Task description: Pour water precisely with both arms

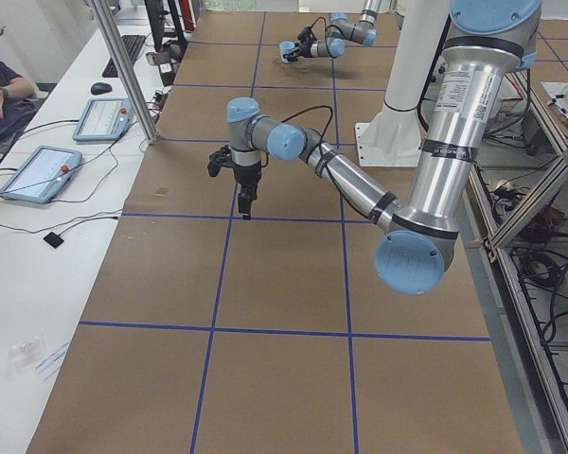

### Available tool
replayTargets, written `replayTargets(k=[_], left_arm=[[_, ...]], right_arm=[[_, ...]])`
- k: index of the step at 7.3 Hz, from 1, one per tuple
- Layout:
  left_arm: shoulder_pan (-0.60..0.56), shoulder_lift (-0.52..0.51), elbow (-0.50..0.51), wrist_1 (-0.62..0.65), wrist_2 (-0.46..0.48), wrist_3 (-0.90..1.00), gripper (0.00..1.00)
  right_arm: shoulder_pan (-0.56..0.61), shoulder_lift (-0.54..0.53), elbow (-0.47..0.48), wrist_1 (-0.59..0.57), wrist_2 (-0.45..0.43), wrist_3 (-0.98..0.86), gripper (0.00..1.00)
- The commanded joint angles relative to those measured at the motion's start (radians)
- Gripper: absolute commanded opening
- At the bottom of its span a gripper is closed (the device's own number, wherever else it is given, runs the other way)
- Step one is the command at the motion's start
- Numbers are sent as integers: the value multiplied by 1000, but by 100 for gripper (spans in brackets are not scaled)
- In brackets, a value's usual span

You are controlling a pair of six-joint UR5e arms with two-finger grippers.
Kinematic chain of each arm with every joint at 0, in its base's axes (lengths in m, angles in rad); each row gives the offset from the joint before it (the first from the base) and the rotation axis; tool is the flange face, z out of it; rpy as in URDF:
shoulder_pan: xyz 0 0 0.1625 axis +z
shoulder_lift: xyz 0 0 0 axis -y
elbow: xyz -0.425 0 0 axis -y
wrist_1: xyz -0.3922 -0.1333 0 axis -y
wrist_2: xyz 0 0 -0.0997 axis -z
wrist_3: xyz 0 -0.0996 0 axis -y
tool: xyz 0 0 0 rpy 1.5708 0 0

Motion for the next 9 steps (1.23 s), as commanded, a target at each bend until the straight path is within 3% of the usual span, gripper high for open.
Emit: replayTargets(k=[1, 3, 5, 9], left_arm=[[0, -1, 4, 0, 0, 2, 100], [0, -1, 5, 0, 0, 3, 100], [0, -1, 4, 0, 0, 3, 100], [0, -1, 7, 0, 0, 5, 100]], right_arm=[[-31, -9, 31, -58, 11, 36, 99], [-51, -9, 44, -65, 13, 49, 99], [-75, -16, 111, -171, 49, 71, 99], [-132, 5, 466, -572, 161, 95, 99]])
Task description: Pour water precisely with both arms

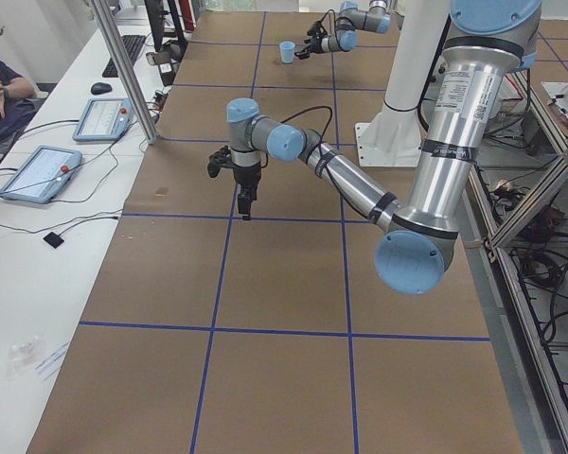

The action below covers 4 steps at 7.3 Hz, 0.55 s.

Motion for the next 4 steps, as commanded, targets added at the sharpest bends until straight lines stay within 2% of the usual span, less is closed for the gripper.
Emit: replayTargets(k=[1, 2, 4], left_arm=[[0, 0, 3, 0, 0, 3, 100], [0, 0, 3, 0, 0, 3, 100], [0, 0, 5, -1, 0, 3, 100]], right_arm=[[-12, 61, 172, -222, 50, -15, 99], [10, 168, 191, -323, 58, -72, 99], [117, 357, 191, -432, 93, -243, 99]])
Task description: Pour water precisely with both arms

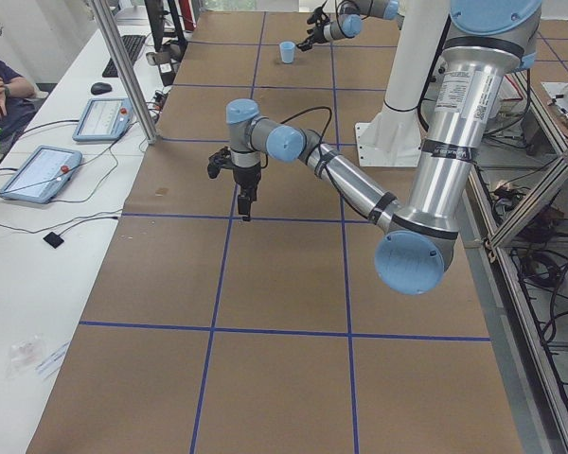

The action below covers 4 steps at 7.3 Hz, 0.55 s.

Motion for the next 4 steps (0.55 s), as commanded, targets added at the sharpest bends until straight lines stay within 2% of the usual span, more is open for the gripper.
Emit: replayTargets(k=[1, 3, 4], left_arm=[[0, 0, 1, 0, 0, -1, 100], [0, -2, 1, 0, 0, -1, 100], [3, -3, 3, 0, -2, -3, 100]], right_arm=[[103, 170, 3, -77, 32, -198, 99], [245, 273, -19, -65, 81, -524, 99], [349, 310, -42, -48, 160, -674, 99]])
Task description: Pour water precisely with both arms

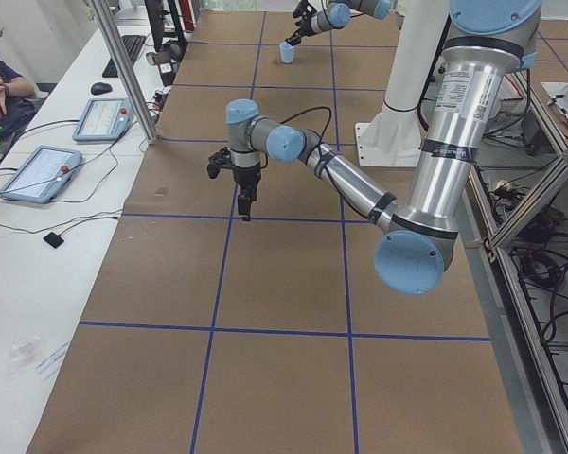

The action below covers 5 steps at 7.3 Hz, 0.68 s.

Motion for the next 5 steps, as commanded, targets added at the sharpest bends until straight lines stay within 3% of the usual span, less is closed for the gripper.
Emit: replayTargets(k=[1, 4, 5], left_arm=[[7, -20, 22, -6, -4, -11, 100], [83, -287, 180, -24, -9, -257, 100], [126, -349, 223, -103, -10, -343, 100]], right_arm=[[215, 68, -60, 149, 178, -392, 99], [538, 66, -360, 589, 486, -796, 99], [602, 62, -431, 664, 502, -840, 99]])
